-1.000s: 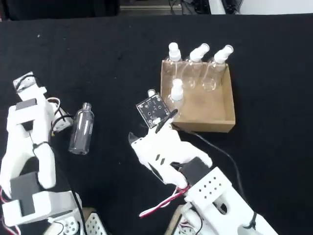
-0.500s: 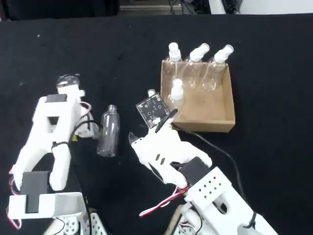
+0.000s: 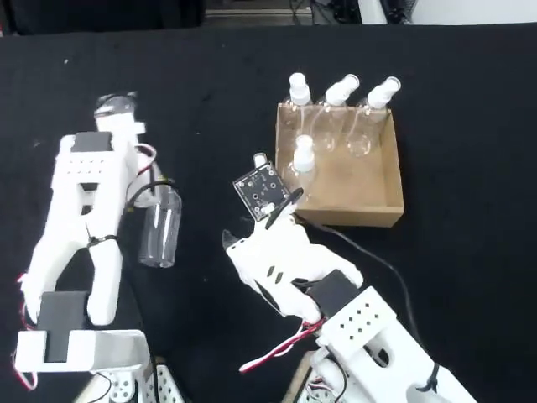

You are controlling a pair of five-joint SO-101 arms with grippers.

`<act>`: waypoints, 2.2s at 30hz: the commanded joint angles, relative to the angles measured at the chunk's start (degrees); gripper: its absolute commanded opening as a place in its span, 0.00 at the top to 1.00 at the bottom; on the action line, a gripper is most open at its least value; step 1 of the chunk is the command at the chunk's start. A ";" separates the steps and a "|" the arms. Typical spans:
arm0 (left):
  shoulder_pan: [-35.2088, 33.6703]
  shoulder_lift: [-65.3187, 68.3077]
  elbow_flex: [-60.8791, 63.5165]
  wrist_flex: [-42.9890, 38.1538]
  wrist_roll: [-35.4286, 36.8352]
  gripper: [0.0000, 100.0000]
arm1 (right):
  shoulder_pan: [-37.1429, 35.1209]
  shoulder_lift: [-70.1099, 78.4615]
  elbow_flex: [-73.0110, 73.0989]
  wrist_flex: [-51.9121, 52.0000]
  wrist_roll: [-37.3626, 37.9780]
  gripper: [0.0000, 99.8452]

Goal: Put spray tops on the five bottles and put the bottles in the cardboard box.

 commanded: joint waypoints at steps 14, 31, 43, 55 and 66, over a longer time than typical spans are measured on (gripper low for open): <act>-0.48 8.62 -0.92 -17.32 0.44 0.79 | -0.35 -0.48 -0.22 -1.32 0.44 0.90; 2.77 11.34 -25.45 16.35 3.34 0.79 | -0.35 -0.48 0.48 -1.32 0.53 0.90; -14.02 10.90 -15.43 13.63 -21.54 0.79 | -0.62 -0.48 0.40 -1.85 0.00 0.90; -1.10 10.64 3.47 2.99 -11.43 0.79 | -0.62 -0.48 0.22 -1.93 -3.43 0.90; 10.07 -10.29 20.18 0.62 -5.01 0.79 | -0.62 -0.04 -0.13 -1.85 -5.80 0.85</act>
